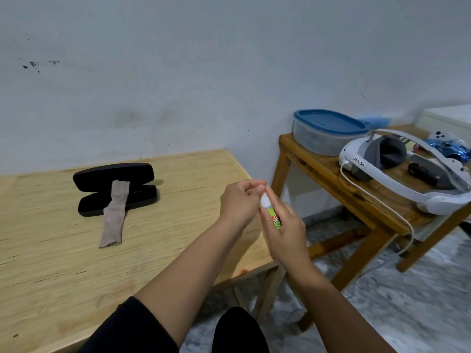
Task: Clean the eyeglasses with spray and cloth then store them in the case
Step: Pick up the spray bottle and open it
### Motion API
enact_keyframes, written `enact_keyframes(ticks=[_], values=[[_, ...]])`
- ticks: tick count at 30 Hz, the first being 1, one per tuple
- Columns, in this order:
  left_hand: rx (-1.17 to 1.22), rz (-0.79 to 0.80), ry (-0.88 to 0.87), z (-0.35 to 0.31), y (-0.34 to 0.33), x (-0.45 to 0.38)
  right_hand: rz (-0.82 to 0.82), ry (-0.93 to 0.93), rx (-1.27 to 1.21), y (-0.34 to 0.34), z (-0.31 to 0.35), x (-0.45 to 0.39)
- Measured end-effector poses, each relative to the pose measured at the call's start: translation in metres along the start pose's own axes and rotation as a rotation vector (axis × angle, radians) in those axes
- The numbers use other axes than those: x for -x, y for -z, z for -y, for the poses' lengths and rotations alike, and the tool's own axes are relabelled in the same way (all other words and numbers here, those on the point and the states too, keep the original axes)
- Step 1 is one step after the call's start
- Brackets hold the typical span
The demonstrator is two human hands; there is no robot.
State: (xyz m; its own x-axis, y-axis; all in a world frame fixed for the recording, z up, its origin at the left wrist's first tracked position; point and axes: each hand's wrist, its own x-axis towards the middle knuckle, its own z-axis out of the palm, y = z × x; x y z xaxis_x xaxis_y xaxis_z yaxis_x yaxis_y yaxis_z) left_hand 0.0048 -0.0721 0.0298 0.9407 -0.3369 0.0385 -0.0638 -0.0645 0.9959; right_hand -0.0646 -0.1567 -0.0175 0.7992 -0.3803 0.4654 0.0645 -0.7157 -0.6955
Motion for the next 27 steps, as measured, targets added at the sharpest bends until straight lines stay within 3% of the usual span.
enact_keyframes(ticks=[6, 13, 17, 27], values=[[0.041, -0.261, -0.069, -0.020, 0.034, -0.033, 0.050, 0.029, 0.042, 0.007, -0.010, 0.014], [-0.253, -0.011, -0.146, 0.014, 0.025, -0.007, 0.011, -0.007, -0.116, 0.016, 0.000, 0.003], [-0.372, 0.079, -0.084, 0.041, 0.015, 0.009, 0.017, -0.026, -0.178, 0.019, -0.004, 0.002], [-0.478, 0.106, -0.118, 0.057, 0.010, 0.018, 0.027, -0.070, -0.177, 0.017, -0.006, 0.007]])
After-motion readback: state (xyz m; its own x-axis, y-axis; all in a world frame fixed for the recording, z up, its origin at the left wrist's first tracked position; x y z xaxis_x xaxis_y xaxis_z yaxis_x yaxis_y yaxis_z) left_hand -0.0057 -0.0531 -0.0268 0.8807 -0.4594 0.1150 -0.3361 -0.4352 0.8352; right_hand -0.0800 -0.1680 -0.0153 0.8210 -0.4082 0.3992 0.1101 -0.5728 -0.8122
